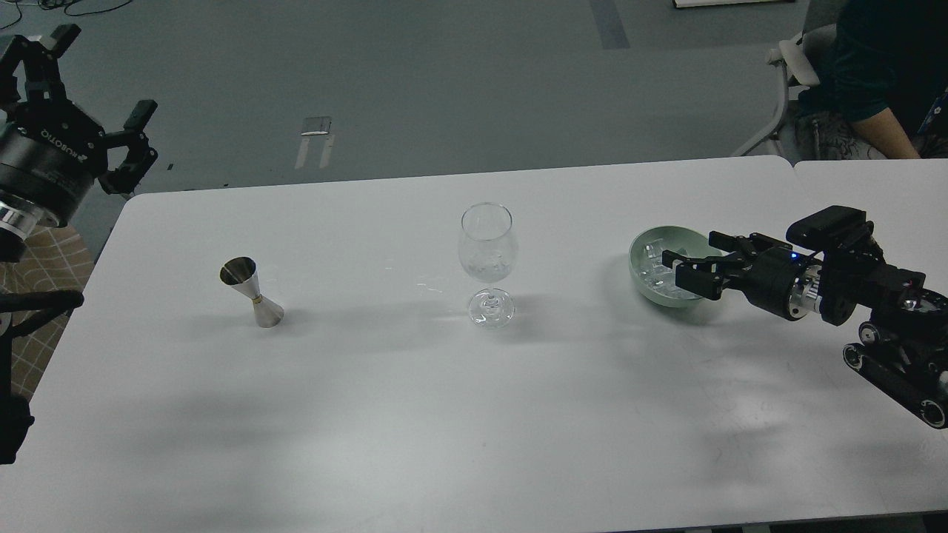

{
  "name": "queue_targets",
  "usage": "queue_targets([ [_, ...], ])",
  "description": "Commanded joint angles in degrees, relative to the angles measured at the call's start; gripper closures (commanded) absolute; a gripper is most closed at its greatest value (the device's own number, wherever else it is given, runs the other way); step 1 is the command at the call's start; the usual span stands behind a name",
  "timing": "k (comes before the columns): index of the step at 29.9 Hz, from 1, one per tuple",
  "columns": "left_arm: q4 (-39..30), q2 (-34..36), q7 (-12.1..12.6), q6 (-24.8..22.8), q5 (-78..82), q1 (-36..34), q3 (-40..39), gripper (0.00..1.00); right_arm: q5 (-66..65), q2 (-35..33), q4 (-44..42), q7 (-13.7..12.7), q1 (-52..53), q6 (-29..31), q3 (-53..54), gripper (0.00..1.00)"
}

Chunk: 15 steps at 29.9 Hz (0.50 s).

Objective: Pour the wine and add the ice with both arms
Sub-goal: 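Reach the right gripper into the green bowl of ice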

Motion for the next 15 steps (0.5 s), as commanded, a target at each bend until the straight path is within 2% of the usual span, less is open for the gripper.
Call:
queue_targets([
  [1, -0.15, -0.07, 0.00, 0.00, 0.00, -0.01, 0.01, 0.02, -1.88, 0.03, -0.16, -0.01, 0.01, 0.08, -0.06, 0.22],
  [5, -0.15, -0.07, 0.00, 0.00, 0.00, -0.01, 0.01, 0.02, -2.06, 0.03, -0.33, -0.01, -0.08, 0.43, -0.33, 0.34],
  [6, -0.15, -0.07, 0.00, 0.00, 0.00, -0.10, 0.10, 0.02, -2.15, 0.03, -0.33, -0.01, 0.00, 0.43, -1.11, 0.43],
  [7, -0.15, -0.16, 0.00, 0.00, 0.00, -0.28, 0.10, 0.02, -2.50, 0.03, -0.33, 0.08, 0.44, 0.43, -1.81, 0.47],
  [15, -0.24, -0.51, 0.00, 0.00, 0.00, -0.63, 0.10, 0.02, -2.85, 0.11, -0.51, 0.08, 1.32, 0.51, -2.96, 0.45],
])
